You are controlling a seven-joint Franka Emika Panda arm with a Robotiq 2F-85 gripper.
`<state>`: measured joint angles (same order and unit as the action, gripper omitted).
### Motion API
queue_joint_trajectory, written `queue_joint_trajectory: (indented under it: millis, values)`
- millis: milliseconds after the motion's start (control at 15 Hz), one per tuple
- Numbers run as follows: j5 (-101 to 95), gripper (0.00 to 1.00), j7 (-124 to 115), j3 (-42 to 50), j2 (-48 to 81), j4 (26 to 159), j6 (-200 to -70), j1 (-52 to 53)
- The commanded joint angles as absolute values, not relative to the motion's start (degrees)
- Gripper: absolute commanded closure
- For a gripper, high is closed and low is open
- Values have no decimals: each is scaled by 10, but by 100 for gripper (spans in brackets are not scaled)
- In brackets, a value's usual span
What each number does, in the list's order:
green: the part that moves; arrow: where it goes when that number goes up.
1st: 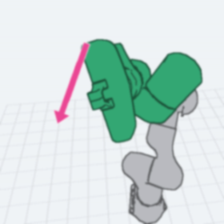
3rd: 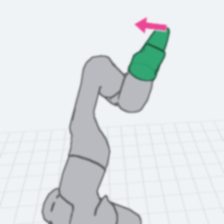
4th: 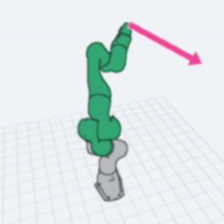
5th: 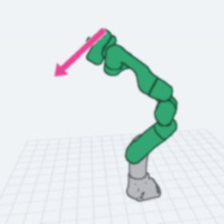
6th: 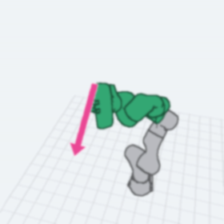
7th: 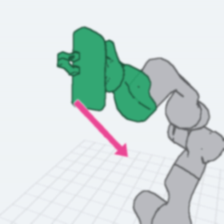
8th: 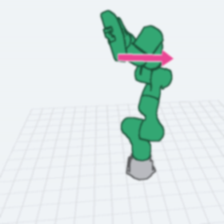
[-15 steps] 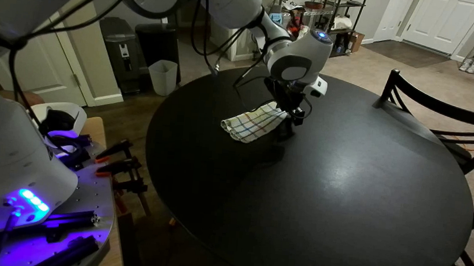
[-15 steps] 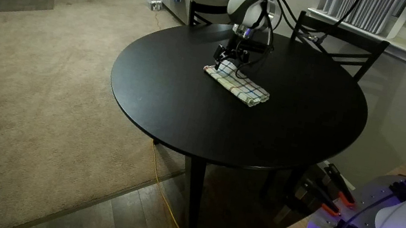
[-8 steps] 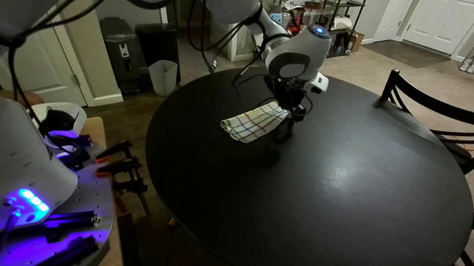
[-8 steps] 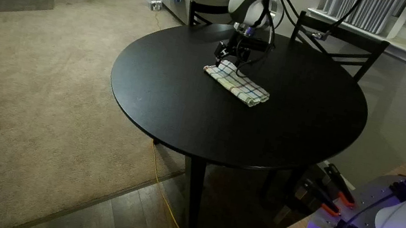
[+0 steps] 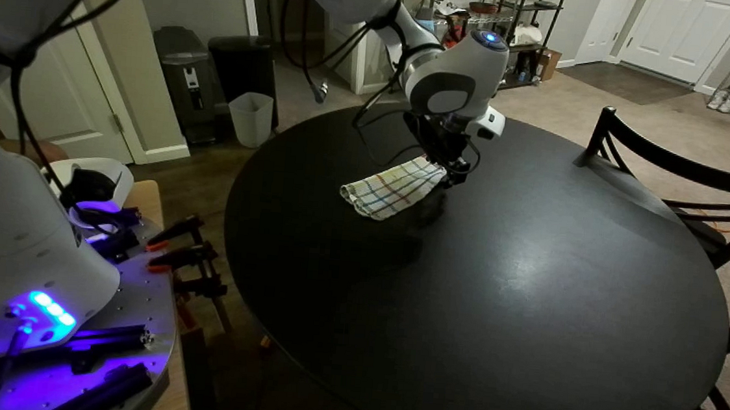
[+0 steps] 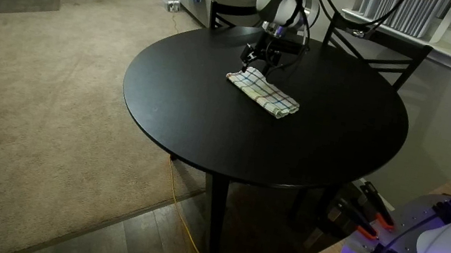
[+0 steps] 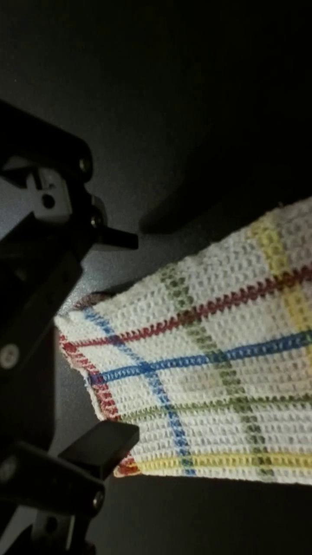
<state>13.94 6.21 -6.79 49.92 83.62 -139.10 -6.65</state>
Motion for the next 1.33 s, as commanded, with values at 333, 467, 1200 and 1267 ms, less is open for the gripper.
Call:
queue_joint_trajectory:
  millis: [333, 467, 1200, 1267]
  values:
    - [145, 0, 55, -68, 444, 909, -1424, -62]
    - [145, 25, 57, -68, 439, 915, -1427, -61]
    - [145, 42, 57, -69, 433, 931, -1427, -57]
    - [146, 46, 57, -69, 433, 932, -1428, -57]
